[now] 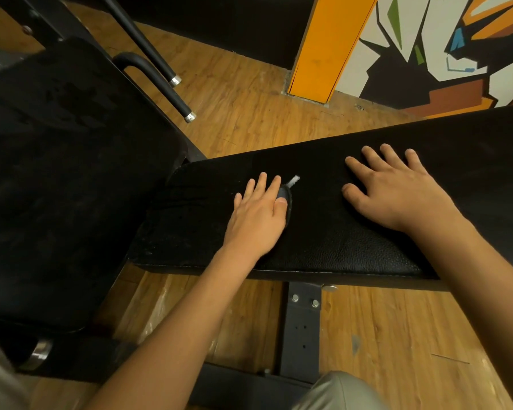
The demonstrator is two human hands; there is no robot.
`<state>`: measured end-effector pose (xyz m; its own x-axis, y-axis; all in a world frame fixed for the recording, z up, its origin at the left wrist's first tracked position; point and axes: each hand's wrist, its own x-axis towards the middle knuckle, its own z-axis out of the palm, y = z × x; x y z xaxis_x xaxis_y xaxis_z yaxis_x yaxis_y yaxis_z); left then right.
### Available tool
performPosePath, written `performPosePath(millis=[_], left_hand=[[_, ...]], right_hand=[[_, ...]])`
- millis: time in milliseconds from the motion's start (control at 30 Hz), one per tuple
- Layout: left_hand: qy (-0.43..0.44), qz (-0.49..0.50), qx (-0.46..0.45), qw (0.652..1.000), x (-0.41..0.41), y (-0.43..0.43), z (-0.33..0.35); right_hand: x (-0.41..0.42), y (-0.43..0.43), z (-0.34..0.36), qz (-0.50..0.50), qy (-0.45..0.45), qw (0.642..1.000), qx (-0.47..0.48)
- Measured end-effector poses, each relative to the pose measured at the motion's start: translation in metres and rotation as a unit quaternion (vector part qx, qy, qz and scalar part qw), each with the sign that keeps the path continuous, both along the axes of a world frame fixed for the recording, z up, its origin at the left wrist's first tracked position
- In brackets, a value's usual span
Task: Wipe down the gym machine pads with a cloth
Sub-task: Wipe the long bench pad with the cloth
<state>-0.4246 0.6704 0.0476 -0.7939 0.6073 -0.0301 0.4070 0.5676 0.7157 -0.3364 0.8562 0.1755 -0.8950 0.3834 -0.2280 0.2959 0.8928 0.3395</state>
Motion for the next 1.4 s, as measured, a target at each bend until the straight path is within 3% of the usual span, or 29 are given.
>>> performPosePath(millis=[267, 800, 1167, 1400], left_hand=[[0.004, 0.024, 0.001, 1.000, 0.048, -0.029, -0.001], [-0.017, 0.045, -0.041, 0.998, -0.091, 0.075, 0.003], [-0.030, 0.032, 0.022, 0.999, -0.058, 0.035, -0.009], [-0.035, 0.043, -0.017, 0.998, -0.110, 0.068, -0.007]], right_hand=[[-0.001, 0.000, -0.001, 0.001, -0.005, 1.000, 0.003], [-0.005, -0.004, 0.003, -0.016, -0.040, 0.999, 0.012], [-0.006, -0.009, 0.003, -0.020, -0.036, 0.999, 0.018], [-0.007, -0.009, 0.000, -0.023, -0.029, 0.999, 0.015]])
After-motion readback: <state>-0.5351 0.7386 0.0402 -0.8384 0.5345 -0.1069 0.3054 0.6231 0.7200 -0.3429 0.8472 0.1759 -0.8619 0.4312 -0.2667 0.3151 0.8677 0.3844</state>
